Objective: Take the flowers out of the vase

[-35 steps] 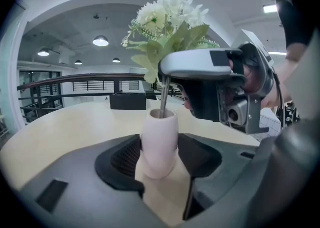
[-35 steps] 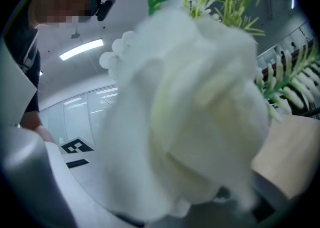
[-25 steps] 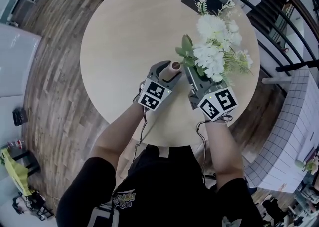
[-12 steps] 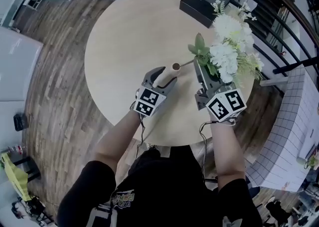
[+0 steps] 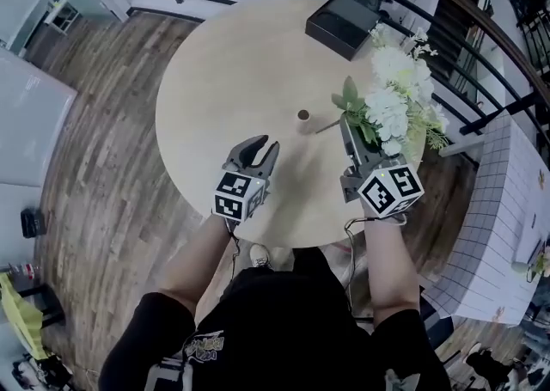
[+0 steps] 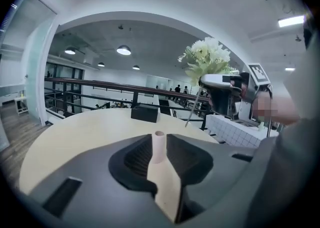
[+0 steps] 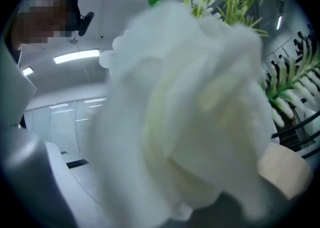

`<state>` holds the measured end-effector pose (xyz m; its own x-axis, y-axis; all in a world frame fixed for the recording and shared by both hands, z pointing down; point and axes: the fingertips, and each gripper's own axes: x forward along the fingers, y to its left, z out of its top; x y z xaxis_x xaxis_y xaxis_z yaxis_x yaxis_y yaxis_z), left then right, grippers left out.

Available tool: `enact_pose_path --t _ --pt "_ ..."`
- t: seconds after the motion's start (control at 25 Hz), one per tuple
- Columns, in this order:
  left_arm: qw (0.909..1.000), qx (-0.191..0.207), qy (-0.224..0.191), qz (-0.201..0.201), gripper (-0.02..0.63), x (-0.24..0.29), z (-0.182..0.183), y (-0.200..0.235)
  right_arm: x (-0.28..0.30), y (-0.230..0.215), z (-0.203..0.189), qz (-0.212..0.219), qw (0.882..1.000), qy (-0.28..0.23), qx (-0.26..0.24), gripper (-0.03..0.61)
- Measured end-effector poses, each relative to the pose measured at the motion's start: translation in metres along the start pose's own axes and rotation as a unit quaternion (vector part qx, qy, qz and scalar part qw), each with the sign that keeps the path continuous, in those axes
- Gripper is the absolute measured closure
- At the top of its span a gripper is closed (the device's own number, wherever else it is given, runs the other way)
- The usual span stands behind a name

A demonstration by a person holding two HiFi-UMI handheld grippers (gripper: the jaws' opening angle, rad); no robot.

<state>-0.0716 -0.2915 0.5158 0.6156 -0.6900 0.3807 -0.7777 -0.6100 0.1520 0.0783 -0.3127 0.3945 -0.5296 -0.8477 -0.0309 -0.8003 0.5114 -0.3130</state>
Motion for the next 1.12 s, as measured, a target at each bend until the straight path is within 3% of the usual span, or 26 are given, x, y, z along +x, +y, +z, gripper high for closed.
enact_pose_path --t 0.08,0.2,0.36,0.52,1.12 --pt "1.0000 -0.003 -0.005 -0.002 0.569 -0.017 0.005 -0.005 -0.011 0.009 -0.002 -0.003 1.000 0.000 0.000 0.500" --pt "0.9999 -0.002 -0.012 -0.012 0.604 -0.045 0.017 -0.006 -0.016 0.029 -0.002 -0.007 1.000 0.005 -0.001 0.500" --pt "0.9989 -0.030 -0.025 -0.028 0.606 -0.080 0.022 -0.019 -0.035 0.053 -0.009 -0.010 1.000 0.012 0.001 0.500" --pt "0.9984 -0.025 -0.028 -0.041 0.607 -0.116 0.016 -0.047 -0.069 0.079 -0.023 -0.012 1.000 0.022 0.002 0.501" --pt "0.9954 -0.034 0.010 -0.089 0.607 -0.211 -0.043 -0.088 -0.156 0.168 -0.071 -0.044 0.998 0.036 0.031 0.500"
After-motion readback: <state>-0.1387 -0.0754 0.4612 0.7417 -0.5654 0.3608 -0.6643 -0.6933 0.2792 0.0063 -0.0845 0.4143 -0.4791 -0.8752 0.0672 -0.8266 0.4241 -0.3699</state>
